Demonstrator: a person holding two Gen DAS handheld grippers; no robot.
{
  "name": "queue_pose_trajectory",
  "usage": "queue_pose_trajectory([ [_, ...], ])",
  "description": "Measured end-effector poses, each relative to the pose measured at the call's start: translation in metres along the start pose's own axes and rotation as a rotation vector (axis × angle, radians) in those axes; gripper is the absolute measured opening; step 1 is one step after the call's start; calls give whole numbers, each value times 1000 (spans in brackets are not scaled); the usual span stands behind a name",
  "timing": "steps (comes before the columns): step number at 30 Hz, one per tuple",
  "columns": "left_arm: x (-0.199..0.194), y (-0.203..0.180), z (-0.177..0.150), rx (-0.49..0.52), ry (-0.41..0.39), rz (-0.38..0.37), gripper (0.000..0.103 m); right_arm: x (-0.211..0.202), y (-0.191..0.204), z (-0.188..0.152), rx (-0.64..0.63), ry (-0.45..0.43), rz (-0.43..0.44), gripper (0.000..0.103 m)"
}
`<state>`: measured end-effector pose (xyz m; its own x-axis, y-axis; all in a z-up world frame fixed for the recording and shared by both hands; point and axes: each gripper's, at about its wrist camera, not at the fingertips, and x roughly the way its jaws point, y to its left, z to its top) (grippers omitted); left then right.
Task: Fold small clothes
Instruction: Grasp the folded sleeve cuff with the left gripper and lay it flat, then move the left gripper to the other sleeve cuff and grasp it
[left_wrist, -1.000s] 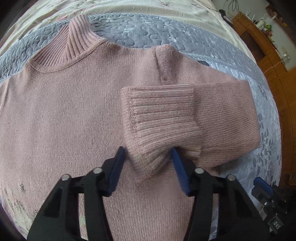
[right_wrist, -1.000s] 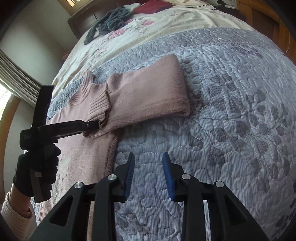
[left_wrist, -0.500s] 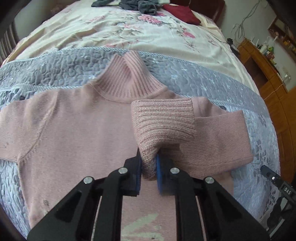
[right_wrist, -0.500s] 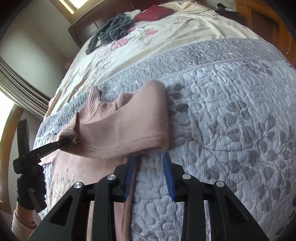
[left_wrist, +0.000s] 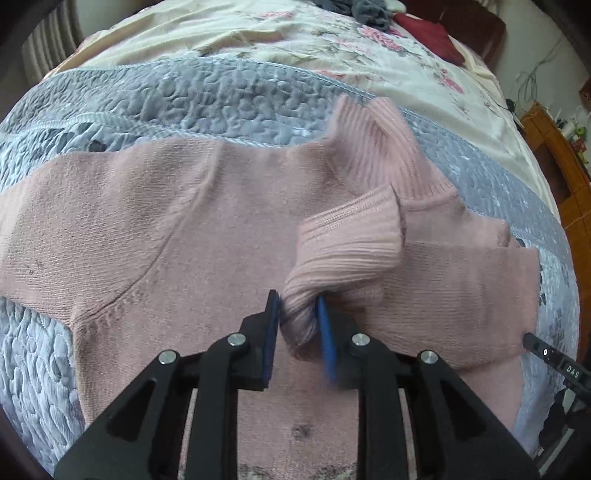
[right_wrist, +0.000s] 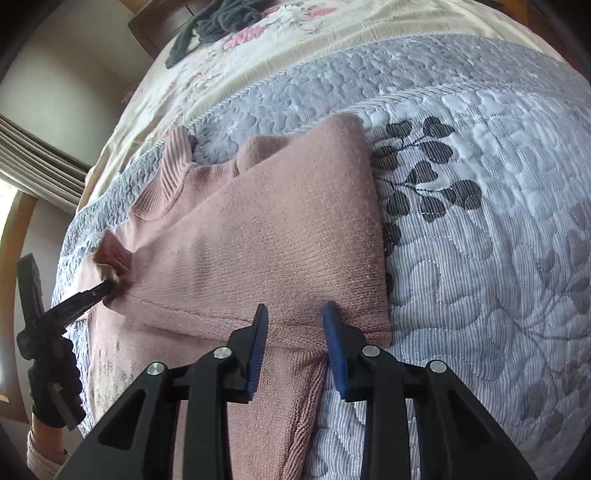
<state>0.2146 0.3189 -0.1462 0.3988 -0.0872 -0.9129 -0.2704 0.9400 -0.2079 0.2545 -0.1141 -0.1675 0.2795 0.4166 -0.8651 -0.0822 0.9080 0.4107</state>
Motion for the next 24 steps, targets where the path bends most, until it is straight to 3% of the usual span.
queue_pose_trajectory([
  [6,-39,64,-1,-53,-73,120,22,-7,3,3,5,10,-9,31],
  [9,-63,81,-4,-31,-112,139,49,-22,28,8,-78,-26,-35,39],
  [13,-73,83,-4,-21,-114,98,52,-24,61,9,-121,-15,6,39],
  [18,-50,47,1,24,-89,65,52,1,93,4,-157,31,-8,39],
  [21,-20,27,3,70,-26,157,55,19,92,2,-141,56,-46,39],
  [24,12,32,-2,72,55,264,58,37,82,-1,-100,92,-65,39],
])
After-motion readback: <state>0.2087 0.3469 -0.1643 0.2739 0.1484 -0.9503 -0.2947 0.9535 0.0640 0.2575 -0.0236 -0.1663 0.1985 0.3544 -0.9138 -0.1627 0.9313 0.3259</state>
